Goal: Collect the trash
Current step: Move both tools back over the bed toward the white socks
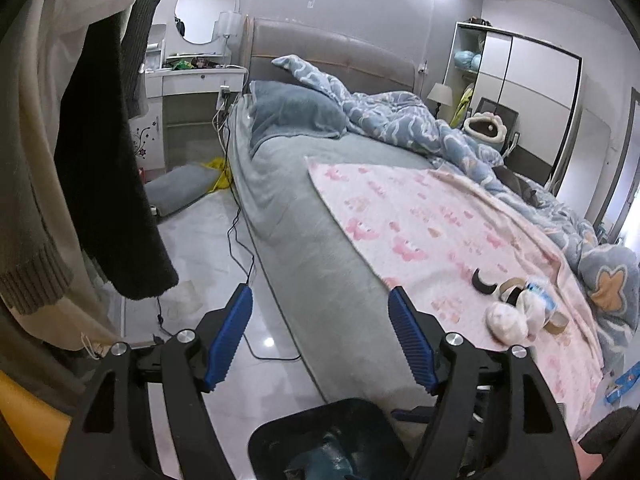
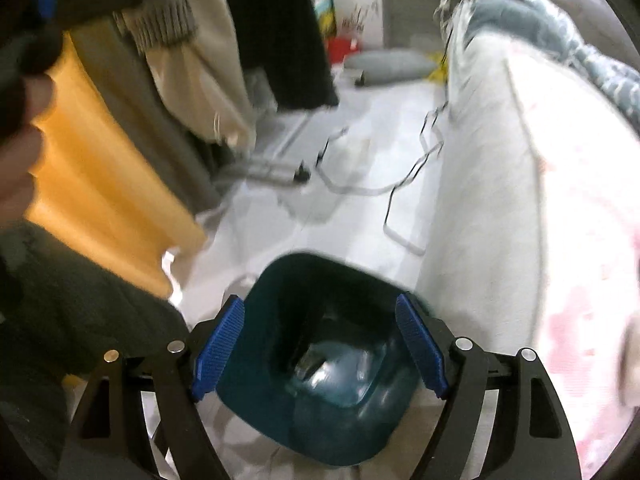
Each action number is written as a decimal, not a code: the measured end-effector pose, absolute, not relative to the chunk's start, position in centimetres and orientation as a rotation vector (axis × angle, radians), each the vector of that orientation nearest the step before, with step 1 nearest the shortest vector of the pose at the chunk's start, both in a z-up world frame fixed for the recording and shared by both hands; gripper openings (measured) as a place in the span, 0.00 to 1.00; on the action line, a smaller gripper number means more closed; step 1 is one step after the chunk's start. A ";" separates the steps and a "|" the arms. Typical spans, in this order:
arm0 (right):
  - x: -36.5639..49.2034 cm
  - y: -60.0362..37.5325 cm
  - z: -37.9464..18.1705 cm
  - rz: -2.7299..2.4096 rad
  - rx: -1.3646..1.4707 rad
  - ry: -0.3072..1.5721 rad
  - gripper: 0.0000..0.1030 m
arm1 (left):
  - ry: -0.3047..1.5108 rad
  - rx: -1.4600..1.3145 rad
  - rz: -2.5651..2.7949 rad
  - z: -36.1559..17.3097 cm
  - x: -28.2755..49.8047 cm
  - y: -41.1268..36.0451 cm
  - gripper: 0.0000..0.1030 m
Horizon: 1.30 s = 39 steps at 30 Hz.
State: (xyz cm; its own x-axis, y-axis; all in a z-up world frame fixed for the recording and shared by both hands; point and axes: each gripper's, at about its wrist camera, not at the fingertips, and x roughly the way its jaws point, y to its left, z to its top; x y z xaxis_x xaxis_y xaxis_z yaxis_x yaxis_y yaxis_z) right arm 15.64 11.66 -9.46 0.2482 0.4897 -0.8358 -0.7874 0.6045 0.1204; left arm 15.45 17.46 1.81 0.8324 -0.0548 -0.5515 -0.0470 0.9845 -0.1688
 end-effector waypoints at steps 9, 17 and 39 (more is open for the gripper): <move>17.3 5.1 -4.8 0.780 -0.274 0.821 0.77 | 0.594 -0.197 -0.049 2.0 17.1 14.3 0.79; 18.9 -0.5 -2.6 0.680 -0.234 0.760 0.77 | 0.607 -0.162 -0.109 1.4 18.1 10.7 0.83; 24.1 -12.0 -4.5 0.469 -0.122 0.784 0.77 | 0.658 -0.157 -0.218 0.1 20.6 4.1 0.88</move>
State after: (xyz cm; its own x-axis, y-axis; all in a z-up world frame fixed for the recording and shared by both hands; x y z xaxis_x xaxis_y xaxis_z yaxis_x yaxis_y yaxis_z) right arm 24.12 -11.97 -4.52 0.6113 0.3610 -0.7042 -0.4501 0.8905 0.0658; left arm 20.63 4.08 0.05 0.7700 -0.2495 -0.5872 0.1506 0.9654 -0.2127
